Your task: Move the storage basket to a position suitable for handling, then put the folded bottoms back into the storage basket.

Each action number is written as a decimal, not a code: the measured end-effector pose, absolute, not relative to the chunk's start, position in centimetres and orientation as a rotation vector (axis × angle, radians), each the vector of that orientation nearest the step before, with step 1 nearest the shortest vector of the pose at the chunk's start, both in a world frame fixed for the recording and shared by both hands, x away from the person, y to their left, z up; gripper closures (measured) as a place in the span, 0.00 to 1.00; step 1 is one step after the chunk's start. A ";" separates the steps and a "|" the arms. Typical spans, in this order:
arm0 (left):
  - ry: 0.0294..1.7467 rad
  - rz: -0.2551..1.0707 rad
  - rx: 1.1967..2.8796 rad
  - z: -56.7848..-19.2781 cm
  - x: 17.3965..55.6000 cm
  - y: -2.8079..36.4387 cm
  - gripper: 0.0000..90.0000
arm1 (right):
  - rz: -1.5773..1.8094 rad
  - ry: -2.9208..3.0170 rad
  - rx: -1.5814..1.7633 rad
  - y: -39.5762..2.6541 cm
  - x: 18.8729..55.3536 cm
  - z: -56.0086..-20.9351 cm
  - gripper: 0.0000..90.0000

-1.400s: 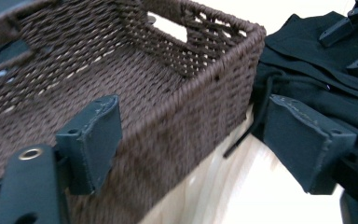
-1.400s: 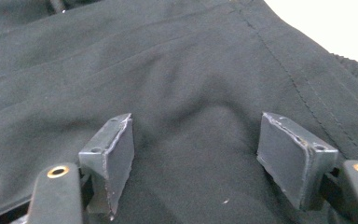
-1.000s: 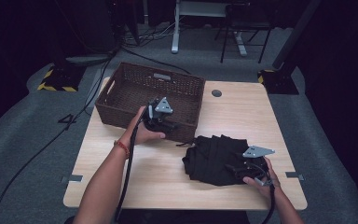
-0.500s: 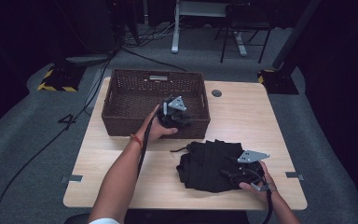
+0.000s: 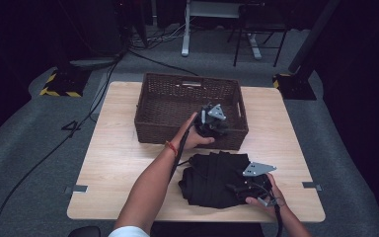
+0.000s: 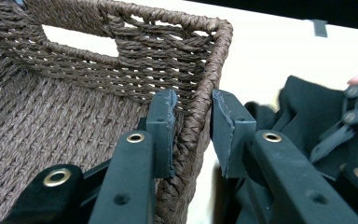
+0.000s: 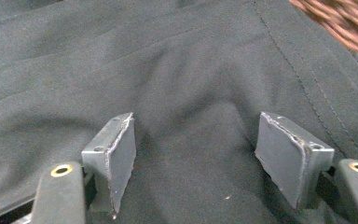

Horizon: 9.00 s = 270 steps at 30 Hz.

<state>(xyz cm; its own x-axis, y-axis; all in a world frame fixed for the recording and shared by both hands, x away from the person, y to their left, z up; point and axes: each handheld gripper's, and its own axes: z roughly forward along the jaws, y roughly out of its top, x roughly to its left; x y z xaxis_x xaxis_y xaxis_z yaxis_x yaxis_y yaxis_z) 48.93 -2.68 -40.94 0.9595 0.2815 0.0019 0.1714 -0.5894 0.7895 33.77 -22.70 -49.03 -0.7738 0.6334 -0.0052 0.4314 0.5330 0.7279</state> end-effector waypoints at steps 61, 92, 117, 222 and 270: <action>0.604 0.206 2.273 -47.9 31.3 9.4 0.21 | 1.094 2.445 1.088 -28.2 32.2 -48.6 0.18; 0.665 0.164 2.325 -50.2 31.8 10.2 0.00 | 1.089 2.535 1.018 -24.9 34.1 -49.8 0.17; 0.667 0.268 2.363 -49.6 30.1 10.9 0.10 | 1.078 2.547 1.011 -23.3 34.0 -49.4 0.06; 0.342 0.234 2.272 -47.5 31.9 9.4 0.76 | 1.282 2.614 0.684 -21.7 31.6 -47.5 0.70; 0.255 0.429 2.101 -34.5 34.3 9.1 0.75 | 1.314 2.387 0.607 -22.2 33.2 -34.0 0.70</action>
